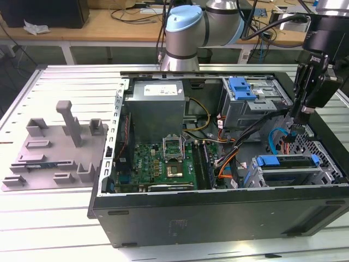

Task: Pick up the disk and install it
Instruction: 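Insert the first disk wire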

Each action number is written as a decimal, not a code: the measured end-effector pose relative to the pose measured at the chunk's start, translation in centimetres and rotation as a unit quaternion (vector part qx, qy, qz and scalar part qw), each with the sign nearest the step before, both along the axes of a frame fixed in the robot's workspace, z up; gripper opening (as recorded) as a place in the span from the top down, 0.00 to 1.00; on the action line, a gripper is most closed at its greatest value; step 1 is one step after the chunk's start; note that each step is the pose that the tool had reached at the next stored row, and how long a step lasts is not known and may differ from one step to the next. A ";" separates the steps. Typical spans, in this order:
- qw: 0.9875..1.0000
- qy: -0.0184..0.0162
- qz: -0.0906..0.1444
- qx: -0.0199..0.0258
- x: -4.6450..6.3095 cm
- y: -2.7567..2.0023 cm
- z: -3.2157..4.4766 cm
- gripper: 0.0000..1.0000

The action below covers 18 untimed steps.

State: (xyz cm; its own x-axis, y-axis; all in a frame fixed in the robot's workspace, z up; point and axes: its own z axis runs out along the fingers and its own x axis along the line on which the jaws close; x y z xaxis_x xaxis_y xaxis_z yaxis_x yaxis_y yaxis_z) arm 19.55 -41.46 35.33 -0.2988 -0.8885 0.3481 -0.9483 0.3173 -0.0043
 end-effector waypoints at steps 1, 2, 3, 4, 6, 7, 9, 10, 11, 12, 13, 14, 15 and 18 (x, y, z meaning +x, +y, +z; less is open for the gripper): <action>1.000 0.001 0.000 -0.003 0.0 0.00 -0.01 0.61; 1.000 0.001 0.000 -0.006 0.0 0.00 -0.02 0.61; 1.000 0.002 0.000 -0.010 0.0 -0.01 -0.03 0.61; 1.000 0.003 0.000 -0.013 0.0 -0.02 -0.05 0.61; 1.000 0.004 0.000 -0.017 0.0 -0.04 -0.09 0.61; 1.000 0.006 0.000 -0.018 0.0 -0.03 -0.12 0.61; 1.000 0.016 0.000 -0.019 0.1 -0.03 -0.19 0.61; 1.000 0.019 0.000 -0.019 0.3 -0.03 -0.21 0.61; 1.000 0.021 0.000 -0.019 0.5 -0.03 -0.25 0.61; 1.000 0.022 0.000 -0.019 0.7 -0.03 -0.28 0.61; 1.000 0.023 0.000 -0.019 0.8 -0.03 -0.31 0.61; 1.000 0.024 0.001 -0.019 0.8 -0.03 -0.36 0.61; 1.000 0.025 0.001 -0.019 0.8 -0.03 -0.39 0.61; 0.999 0.027 0.002 -0.019 0.8 -0.04 -0.53 0.61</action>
